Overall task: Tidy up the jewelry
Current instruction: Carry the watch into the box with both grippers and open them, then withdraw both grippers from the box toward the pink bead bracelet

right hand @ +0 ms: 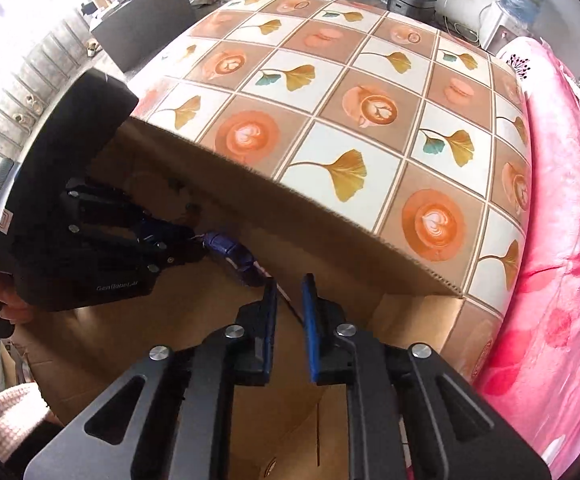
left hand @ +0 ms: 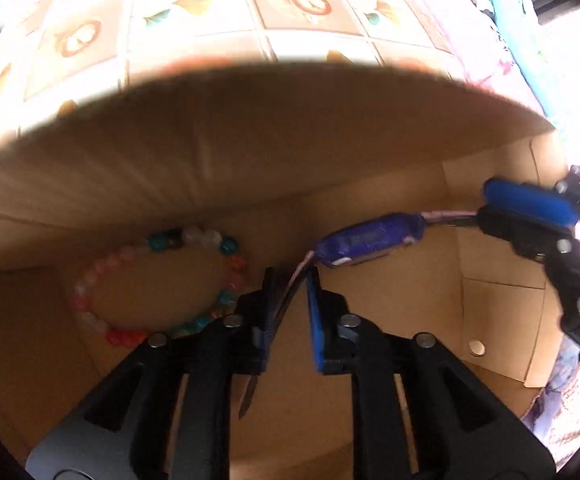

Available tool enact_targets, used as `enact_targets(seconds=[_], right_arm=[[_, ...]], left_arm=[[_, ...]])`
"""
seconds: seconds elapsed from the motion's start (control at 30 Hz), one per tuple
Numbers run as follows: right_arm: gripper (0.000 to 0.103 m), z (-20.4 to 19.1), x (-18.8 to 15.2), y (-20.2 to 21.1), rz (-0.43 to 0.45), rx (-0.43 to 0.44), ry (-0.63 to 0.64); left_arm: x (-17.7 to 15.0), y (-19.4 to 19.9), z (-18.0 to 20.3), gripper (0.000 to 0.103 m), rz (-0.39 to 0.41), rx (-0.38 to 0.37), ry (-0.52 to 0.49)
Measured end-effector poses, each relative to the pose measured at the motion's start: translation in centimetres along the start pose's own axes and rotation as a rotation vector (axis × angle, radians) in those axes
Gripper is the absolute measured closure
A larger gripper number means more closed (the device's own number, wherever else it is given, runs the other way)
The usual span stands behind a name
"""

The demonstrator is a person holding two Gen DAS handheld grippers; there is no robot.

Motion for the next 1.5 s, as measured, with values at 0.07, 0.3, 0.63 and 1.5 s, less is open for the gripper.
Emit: enact_targets(seconds=[0.07, 0.3, 0.63, 1.5], right_arm=[[0.083, 0.6, 0.0, 0.9, 0.038, -0.003, -0.024], [0.081, 1.5, -0.5, 3.3, 0.102, -0.024, -0.068], [0.080, 0.4, -5.2, 10.3, 0.350, 0.056, -0.141], [0.076, -5.7, -19.2, 3.8, 0.253, 0.227, -0.383]], left_arm=[[-0.3, 0.6, 0.3, 0.066, 0.021, 0.024, -0.023], [-2.0, 3.3, 1.3, 0.060, 0.082, 0.025, -0.051], [-10.8, 12.4, 5.9, 0.046, 0.322, -0.313, -0.181], [-24.0, 5.6, 2.1, 0.022, 0.475, -0.006, -0.212]])
Point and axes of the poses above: each gripper's, at about its wrist camera, not at the fingertips, and y roughly against the way its jaws point, z to its right, x to its top, the point moved 1 cm from there along -y, roughly the way its jaws point, and after that the axes turned 15 degrees about -x, right-handed, at the moved point
